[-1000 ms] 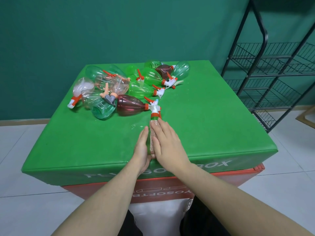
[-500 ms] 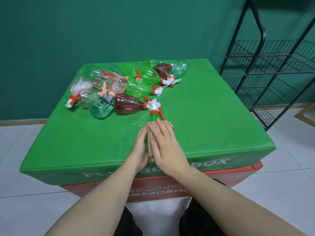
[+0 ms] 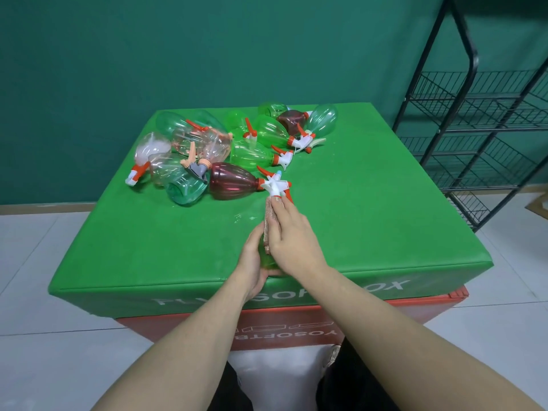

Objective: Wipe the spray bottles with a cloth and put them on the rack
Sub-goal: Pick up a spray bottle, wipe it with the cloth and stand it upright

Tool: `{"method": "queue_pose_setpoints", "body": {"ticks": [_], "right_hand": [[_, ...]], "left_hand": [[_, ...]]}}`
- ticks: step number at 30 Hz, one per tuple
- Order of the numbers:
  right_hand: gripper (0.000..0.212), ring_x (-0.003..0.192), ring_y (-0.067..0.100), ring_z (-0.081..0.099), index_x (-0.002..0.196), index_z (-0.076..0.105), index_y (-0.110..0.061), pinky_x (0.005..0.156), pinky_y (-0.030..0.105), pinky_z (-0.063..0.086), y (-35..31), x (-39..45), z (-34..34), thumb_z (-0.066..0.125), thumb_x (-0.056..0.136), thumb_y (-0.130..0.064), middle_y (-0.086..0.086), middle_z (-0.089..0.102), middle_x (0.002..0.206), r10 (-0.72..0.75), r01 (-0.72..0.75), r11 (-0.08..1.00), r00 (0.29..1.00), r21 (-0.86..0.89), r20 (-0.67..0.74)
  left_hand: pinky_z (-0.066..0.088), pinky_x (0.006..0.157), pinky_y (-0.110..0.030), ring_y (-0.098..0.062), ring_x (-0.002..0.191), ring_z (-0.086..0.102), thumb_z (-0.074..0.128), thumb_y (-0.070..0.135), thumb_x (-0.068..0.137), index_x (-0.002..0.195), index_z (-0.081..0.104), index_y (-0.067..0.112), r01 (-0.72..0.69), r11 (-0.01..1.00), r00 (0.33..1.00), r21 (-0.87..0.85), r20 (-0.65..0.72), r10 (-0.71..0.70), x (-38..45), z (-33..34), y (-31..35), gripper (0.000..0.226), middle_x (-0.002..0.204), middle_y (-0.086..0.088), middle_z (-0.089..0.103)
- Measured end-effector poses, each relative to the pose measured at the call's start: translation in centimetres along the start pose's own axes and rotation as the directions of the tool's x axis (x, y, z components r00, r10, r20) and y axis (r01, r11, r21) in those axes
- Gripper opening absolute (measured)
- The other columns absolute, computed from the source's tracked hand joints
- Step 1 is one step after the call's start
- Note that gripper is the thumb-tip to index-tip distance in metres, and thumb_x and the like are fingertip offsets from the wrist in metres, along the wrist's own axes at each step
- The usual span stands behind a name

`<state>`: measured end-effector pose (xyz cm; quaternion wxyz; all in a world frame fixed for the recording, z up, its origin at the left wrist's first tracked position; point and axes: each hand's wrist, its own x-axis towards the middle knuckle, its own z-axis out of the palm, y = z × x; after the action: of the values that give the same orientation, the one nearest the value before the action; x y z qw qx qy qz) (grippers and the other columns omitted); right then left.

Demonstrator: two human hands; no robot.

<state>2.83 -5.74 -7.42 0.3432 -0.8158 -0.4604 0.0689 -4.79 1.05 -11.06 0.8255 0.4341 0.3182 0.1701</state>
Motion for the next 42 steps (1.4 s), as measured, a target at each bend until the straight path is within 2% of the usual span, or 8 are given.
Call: {"method": "queue_pose_setpoints", "body": {"ticks": [8,12,17,20,25,28,32,42], "right_hand": [[0.059,0.156,0.026,0.012,0.161,0.024,-0.021,0.125,0.051,0.014,1.9,-3.7,0.7,0.019,0.105,-0.039,0.003,0.018,0.169,-0.151,0.154,0.961,0.988,-0.228,0.033],[0.056,0.156,0.030,0.011,0.161,0.024,-0.019,0.124,0.056,0.017,2.6,-5.4,1.3,0.025,0.107,-0.035,0.006,0.018,0.168,-0.239,0.242,0.937,0.970,-0.254,0.043],[0.056,0.157,0.024,0.006,0.161,0.023,-0.020,0.127,0.045,0.012,2.7,-5.4,1.3,0.025,0.108,-0.035,0.004,0.015,0.169,-0.233,0.235,0.964,0.972,-0.125,0.030],[0.055,0.157,0.019,0.006,0.161,0.024,-0.018,0.128,0.040,0.007,1.9,-3.9,1.0,0.025,0.108,-0.035,0.004,0.015,0.169,-0.162,0.162,0.986,0.987,-0.040,0.015],[0.055,0.154,0.027,0.012,0.157,0.034,-0.020,0.126,0.046,0.013,0.7,-0.7,0.0,0.025,0.105,-0.038,0.007,0.015,0.168,-0.053,0.052,0.996,0.998,-0.069,-0.024],[0.050,0.149,0.029,0.020,0.154,0.040,-0.021,0.122,0.045,0.020,0.3,1.0,-0.5,0.029,0.107,-0.035,0.008,0.022,0.165,0.037,-0.039,0.993,0.999,-0.112,-0.019],[0.044,0.137,0.027,0.040,0.151,0.043,-0.021,0.115,0.038,0.031,0.0,1.9,-0.1,0.037,0.108,-0.029,0.008,0.042,0.150,0.138,-0.134,0.980,0.990,0.145,-0.020],[0.054,0.153,0.017,0.021,0.158,0.032,-0.015,0.126,0.038,0.017,1.8,-2.0,0.8,0.024,0.108,-0.032,0.005,0.029,0.164,-0.153,0.152,0.987,0.988,-0.058,-0.007]], "left_hand": [[0.045,0.112,-0.046,-0.022,0.126,0.065,0.038,0.060,0.103,0.129,0.070,0.023,0.031,0.999,0.999,-0.019,-0.036,-0.032,0.7,0.0,-0.7,0.056,0.128,-0.004,0.073],[0.053,0.099,-0.038,-0.025,0.118,0.069,0.035,0.060,0.104,0.126,0.070,0.010,0.044,0.998,0.999,-0.048,-0.018,-0.045,0.4,-0.1,-0.6,0.064,0.124,-0.014,0.073],[0.043,0.115,-0.051,-0.031,0.129,0.062,0.076,0.080,0.069,0.148,0.051,0.014,0.004,0.998,0.999,-0.059,-0.046,-0.006,1.4,-0.6,-1.6,0.106,0.140,-0.015,0.064],[0.046,0.112,-0.049,-0.028,0.131,0.061,0.075,0.073,0.075,0.149,0.051,0.017,-0.034,0.997,0.999,-0.067,-0.024,0.033,0.9,-0.3,-1.1,0.096,0.142,-0.012,0.063],[0.061,0.075,-0.047,-0.022,0.105,0.075,0.050,0.064,0.086,0.138,0.061,0.031,-0.033,0.999,0.999,-0.006,0.019,0.033,0.6,-0.2,-0.5,0.063,0.123,-0.002,0.075],[0.061,0.071,-0.053,-0.026,0.094,0.077,0.044,0.055,0.100,0.138,0.061,0.024,-0.005,1.000,1.000,-0.024,0.015,0.006,0.5,-0.2,-0.3,0.051,0.113,-0.007,0.077],[0.061,0.071,-0.055,-0.027,0.099,0.076,0.041,0.049,0.105,0.140,0.058,0.019,-0.001,0.998,1.000,-0.060,0.009,0.001,0.6,-0.5,-0.5,0.049,0.119,-0.010,0.075],[0.058,0.078,-0.041,-0.021,0.110,0.073,0.042,0.062,0.101,0.141,0.059,0.032,0.012,1.000,0.999,-0.008,-0.047,-0.012,0.7,-0.5,-0.9,0.053,0.128,-0.002,0.073]]}}
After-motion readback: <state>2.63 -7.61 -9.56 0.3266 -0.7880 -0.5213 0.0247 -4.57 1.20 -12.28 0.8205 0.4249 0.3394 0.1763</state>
